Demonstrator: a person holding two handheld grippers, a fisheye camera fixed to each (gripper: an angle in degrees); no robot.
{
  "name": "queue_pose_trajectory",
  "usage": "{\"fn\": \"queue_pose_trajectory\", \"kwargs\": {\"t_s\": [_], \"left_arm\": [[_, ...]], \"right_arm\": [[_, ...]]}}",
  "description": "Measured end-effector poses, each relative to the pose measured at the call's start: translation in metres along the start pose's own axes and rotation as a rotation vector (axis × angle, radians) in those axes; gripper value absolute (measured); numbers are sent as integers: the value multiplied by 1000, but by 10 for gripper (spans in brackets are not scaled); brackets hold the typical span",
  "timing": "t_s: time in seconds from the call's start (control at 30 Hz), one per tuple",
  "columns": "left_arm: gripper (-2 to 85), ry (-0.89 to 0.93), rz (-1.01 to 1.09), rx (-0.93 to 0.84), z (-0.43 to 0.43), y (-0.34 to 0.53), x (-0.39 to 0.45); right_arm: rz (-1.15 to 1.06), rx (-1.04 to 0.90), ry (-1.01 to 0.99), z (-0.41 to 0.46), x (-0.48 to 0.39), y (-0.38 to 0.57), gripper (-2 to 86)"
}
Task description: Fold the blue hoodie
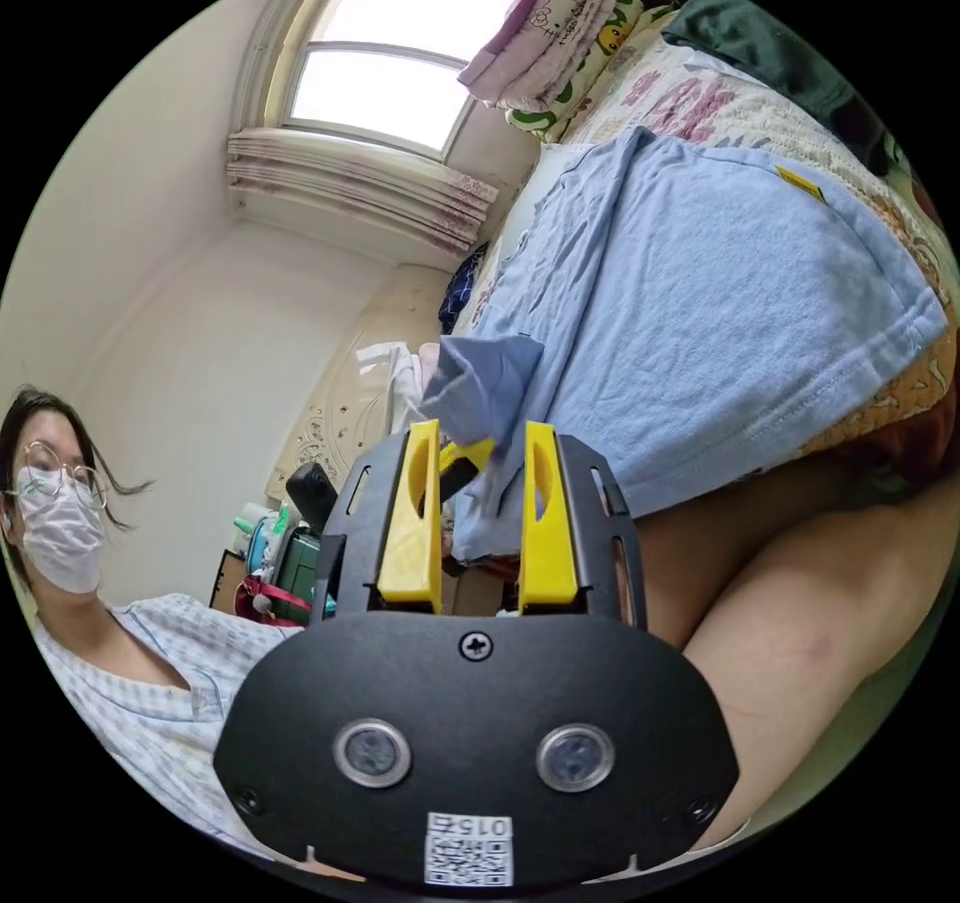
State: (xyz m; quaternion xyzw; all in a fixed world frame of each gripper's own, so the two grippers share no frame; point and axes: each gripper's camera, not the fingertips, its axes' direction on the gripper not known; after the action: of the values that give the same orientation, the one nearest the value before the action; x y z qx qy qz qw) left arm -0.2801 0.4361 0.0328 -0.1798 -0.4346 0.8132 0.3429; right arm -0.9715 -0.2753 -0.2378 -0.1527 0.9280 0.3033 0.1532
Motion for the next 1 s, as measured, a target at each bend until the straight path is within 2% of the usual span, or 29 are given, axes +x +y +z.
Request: {"fn": "queue_pose_trajectory", "kwargs": {"t_s": [0.13,0.27,0.53,0.6,0.67,0.8,1.0], "left_arm": [[50,-129,111,-36,0,6,37],[52,-139,111,-44,-3,7,45],[57,-179,221,-70,-11,26,65],[59,-159,194,-63,-13,32,61],[59,-121,149,-57,-15,42,49],[59,-27,63,-4,-31,59,24],[84,-22,-278,124,-62,109,-75]], "right_arm": [[9,-32,36,-5,5,-2,135],[48,-61,76,0,14,-2,139],[104,-83,13,14,29,5,135],[119,-102,42,23,32,5,115],[137,-98,46,28,36,8,50],[82,-38,106,16,23,13,18],[-8,101,189,-31,-8,26,7]]}}
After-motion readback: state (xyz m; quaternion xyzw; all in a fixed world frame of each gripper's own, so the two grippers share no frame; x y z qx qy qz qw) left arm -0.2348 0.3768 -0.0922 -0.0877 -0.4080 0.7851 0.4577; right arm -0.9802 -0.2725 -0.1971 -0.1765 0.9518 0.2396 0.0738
